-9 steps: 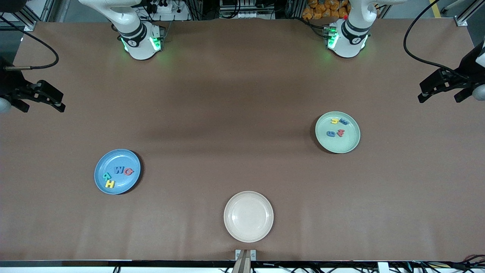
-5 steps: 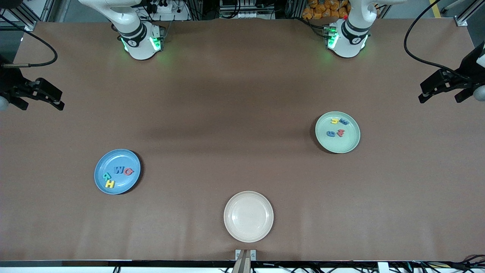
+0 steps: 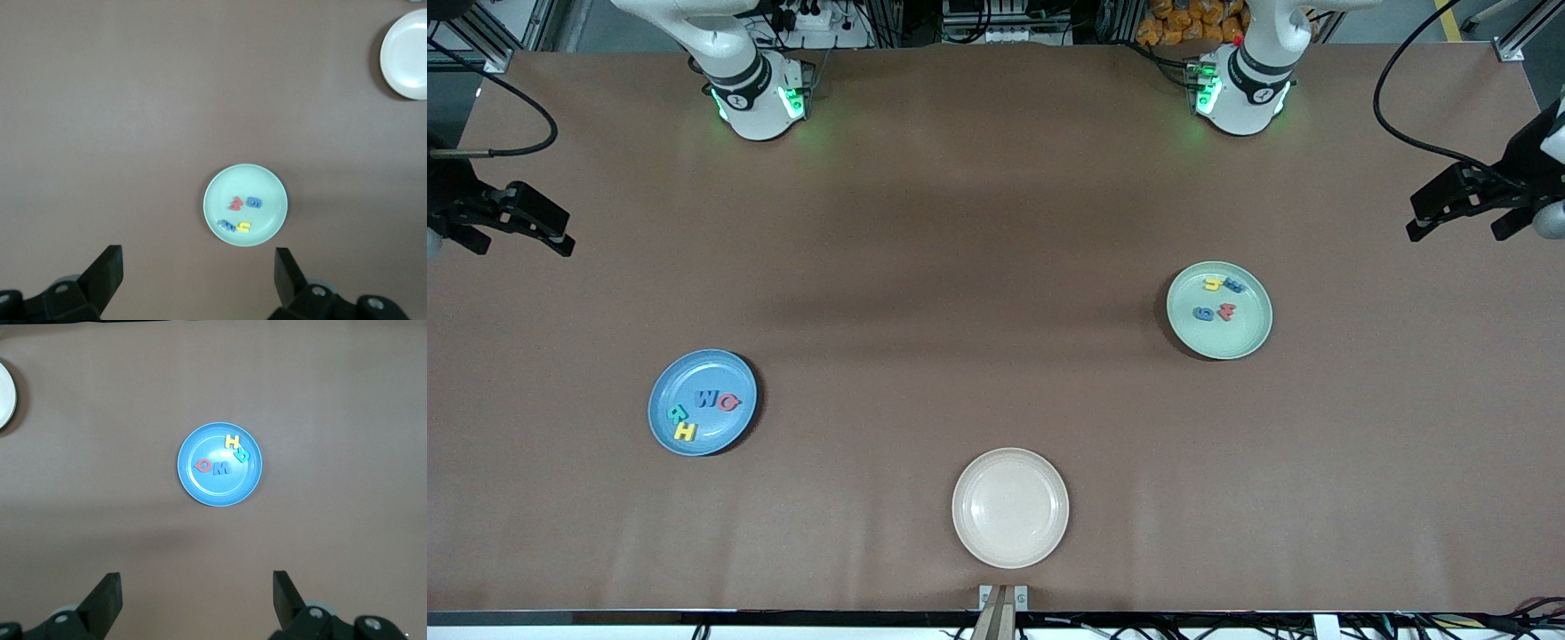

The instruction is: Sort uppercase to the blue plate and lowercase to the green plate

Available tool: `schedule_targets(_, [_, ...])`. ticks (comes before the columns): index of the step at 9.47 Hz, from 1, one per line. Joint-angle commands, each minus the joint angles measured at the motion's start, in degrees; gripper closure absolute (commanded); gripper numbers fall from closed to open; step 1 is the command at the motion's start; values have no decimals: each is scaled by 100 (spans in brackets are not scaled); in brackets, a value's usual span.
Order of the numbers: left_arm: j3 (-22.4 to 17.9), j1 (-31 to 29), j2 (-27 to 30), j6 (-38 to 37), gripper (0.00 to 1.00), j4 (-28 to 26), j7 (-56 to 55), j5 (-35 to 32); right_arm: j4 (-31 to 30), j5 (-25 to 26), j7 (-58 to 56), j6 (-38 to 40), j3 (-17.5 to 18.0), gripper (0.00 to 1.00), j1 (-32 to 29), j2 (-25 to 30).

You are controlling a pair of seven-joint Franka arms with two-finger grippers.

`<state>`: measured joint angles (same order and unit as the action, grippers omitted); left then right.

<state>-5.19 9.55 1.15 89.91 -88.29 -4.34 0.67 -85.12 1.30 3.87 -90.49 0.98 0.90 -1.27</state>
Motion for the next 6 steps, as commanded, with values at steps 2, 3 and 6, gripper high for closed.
schedule_targets(2, [159, 3, 8, -587, 0, 128, 3, -102, 40, -16, 17, 111, 16, 0, -29, 48])
schedule_targets(3, [159, 21, 8, -606, 0, 128, 3, -119, 48, -16, 8, 111, 16, 0, -29, 48])
schedule_targets(6, [159, 21, 8, -606, 0, 128, 30, -137, 40, -7, 8, 111, 16, 0, -29, 48])
